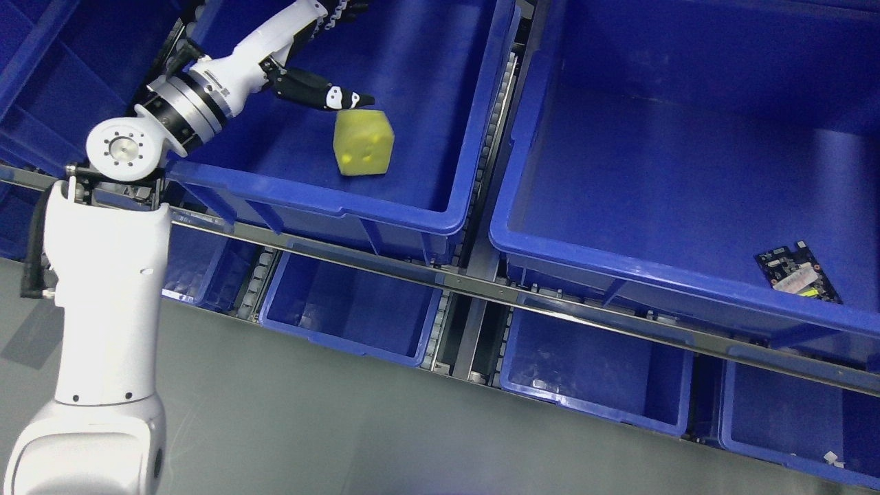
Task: Move yellow foam block to right shelf middle
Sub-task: 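Lower the cube into the middle blue bin and open the left hand, then withdraw the open left hand up from the bin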
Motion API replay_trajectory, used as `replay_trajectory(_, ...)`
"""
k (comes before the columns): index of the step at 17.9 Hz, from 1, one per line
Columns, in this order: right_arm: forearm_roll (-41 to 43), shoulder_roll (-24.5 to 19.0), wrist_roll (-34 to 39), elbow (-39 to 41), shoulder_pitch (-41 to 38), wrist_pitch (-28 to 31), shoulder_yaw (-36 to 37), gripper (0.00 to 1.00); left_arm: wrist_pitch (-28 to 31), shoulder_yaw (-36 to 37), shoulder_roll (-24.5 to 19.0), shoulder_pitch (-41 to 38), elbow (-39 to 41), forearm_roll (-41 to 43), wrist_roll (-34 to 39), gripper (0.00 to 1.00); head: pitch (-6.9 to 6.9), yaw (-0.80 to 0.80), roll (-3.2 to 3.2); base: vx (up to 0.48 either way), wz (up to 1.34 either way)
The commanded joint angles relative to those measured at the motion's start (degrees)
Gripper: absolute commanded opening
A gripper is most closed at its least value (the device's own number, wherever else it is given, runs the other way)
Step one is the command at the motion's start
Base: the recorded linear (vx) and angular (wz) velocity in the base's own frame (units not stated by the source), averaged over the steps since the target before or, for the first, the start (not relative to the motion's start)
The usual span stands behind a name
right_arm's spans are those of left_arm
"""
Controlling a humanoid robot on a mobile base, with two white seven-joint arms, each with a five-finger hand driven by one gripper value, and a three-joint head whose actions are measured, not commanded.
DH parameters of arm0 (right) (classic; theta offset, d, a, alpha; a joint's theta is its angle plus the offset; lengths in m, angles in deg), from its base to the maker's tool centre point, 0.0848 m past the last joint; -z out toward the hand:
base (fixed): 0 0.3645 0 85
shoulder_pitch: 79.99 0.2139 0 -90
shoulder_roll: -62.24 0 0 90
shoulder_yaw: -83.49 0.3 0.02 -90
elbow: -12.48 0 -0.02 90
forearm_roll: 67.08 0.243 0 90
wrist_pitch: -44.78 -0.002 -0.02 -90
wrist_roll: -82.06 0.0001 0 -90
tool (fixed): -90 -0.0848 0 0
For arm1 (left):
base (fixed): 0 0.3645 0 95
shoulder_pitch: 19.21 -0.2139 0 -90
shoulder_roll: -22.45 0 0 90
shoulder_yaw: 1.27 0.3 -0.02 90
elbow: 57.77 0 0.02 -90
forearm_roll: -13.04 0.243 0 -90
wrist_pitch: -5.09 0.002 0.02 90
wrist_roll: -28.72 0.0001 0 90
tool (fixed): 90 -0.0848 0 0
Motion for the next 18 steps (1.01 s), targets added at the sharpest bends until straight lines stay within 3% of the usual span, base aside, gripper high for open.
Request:
replay_trajectory(1,-0.18,1.0,0.03,1.0,-0.09,0.04,-0.01,1.0,0.0,-1.82,9.2,-0.4,-0.42,0.43,0.77,1.0,0.0,0.0,0.0,0.031,0.01)
replay_trajectory(3,-0.18,1.0,0.03,1.0,-0.09,0.04,-0.01,1.0,0.09,-5.68,9.2,1.17,0.19,-0.7,4.18,1.0,0.0,0.0,0.0,0.021,0.0)
replay_trajectory(5,-0.18,1.0,0.03,1.0,-0.09,0.04,-0.01,1.0,1.14,-8.68,9.2,2.23,1.34,-9.88,16.0,1.0,0.0,0.0,0.0,0.0,0.0)
replay_trajectory(8,-0.18,1.0,0.03,1.0,-0.09,0.04,-0.01,1.0,11.21,-14.64,9.2,1.89,3.7,-16.35,29.74,1.0,0.0,0.0,0.0,-0.002,-0.01)
replay_trajectory(12,-0.18,1.0,0.03,1.0,-0.09,0.04,-0.01,1.0,25.81,-18.09,9.2,-1.1,11.78,-26.88,30.66,1.0,0.0,0.0,0.0,-0.002,-0.01)
replay_trajectory(15,-0.26,1.0,0.03,1.0,-0.09,0.04,-0.01,1.0,26.81,-15.47,9.2,-3.03,15.04,-27.34,30.48,1.0,0.0,0.0,0.0,0.0,0.0)
replay_trajectory(18,-0.18,1.0,0.03,1.0,-0.09,0.04,0.08,1.0,22.26,-12.21,9.2,-6.89,15.4,-27.34,30.22,1.0,0.0,0.0,0.0,0.0,0.0)
